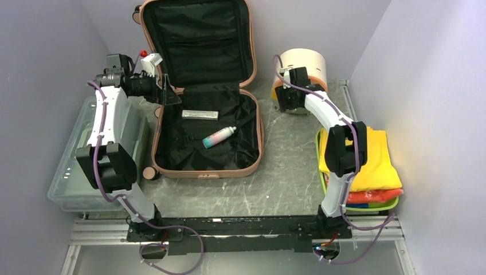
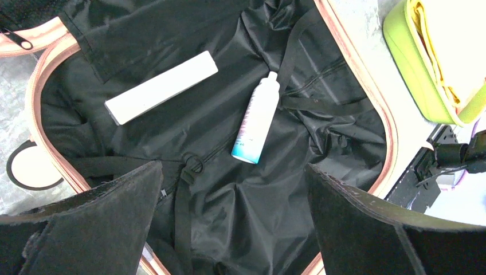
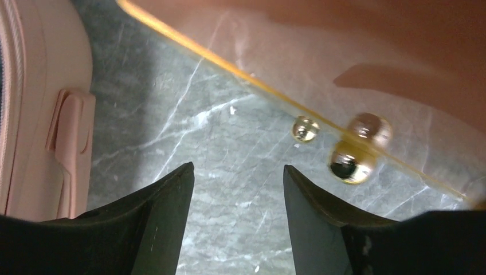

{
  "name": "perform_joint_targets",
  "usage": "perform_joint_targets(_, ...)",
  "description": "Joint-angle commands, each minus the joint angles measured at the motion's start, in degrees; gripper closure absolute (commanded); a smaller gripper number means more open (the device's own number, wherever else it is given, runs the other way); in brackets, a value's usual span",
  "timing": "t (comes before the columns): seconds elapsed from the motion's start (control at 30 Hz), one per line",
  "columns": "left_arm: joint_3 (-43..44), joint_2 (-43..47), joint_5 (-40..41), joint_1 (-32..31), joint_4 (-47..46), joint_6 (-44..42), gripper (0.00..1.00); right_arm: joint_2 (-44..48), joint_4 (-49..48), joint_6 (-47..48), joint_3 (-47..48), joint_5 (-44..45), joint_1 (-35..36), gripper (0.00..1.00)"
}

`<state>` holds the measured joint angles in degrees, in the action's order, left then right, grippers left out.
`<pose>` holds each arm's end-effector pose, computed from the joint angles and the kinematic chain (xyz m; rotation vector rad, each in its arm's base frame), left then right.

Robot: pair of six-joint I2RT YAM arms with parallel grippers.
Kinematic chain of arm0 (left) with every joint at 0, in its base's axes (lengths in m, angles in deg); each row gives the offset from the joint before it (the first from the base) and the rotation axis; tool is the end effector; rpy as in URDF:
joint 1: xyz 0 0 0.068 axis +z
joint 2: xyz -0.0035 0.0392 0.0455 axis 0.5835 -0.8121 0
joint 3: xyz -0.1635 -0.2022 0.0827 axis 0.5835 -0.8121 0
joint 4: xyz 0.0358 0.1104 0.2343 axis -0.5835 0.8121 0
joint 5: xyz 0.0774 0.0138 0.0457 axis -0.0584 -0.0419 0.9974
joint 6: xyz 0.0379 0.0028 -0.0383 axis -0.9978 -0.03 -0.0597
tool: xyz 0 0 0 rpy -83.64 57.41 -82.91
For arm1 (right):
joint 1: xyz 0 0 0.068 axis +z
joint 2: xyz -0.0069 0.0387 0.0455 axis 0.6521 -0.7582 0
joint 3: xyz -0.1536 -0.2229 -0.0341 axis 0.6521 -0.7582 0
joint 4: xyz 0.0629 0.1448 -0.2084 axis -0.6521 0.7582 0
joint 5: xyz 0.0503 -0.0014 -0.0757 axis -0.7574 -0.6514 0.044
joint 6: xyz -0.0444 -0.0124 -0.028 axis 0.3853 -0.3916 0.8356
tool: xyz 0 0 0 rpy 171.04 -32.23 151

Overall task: Open, take out, and arrange the luggage
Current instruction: Move the storage box to the corner of the board.

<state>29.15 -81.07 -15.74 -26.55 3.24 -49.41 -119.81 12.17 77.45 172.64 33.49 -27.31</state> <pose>0.3656 0.0313 0.3694 0.4629 2.1673 -0.8301 0.4283 0.1017 0.2587 -0.4133 2.4419 0.0504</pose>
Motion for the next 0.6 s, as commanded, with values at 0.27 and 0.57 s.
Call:
perform_joint_targets(0.27, 1.6, 3.8, -1.5, 0.4, 3.7, -4.0, 0.01, 10.8, -22.8, -6.4, -17.3, 2.5, -3.8, 0.39)
perform_joint_targets(0.57, 1.7, 5.2, 2.0, 0.4, 3.6, -4.0, 0.00, 16.5, -21.1, -2.1, -21.9, -2.2, -3.4, 0.40)
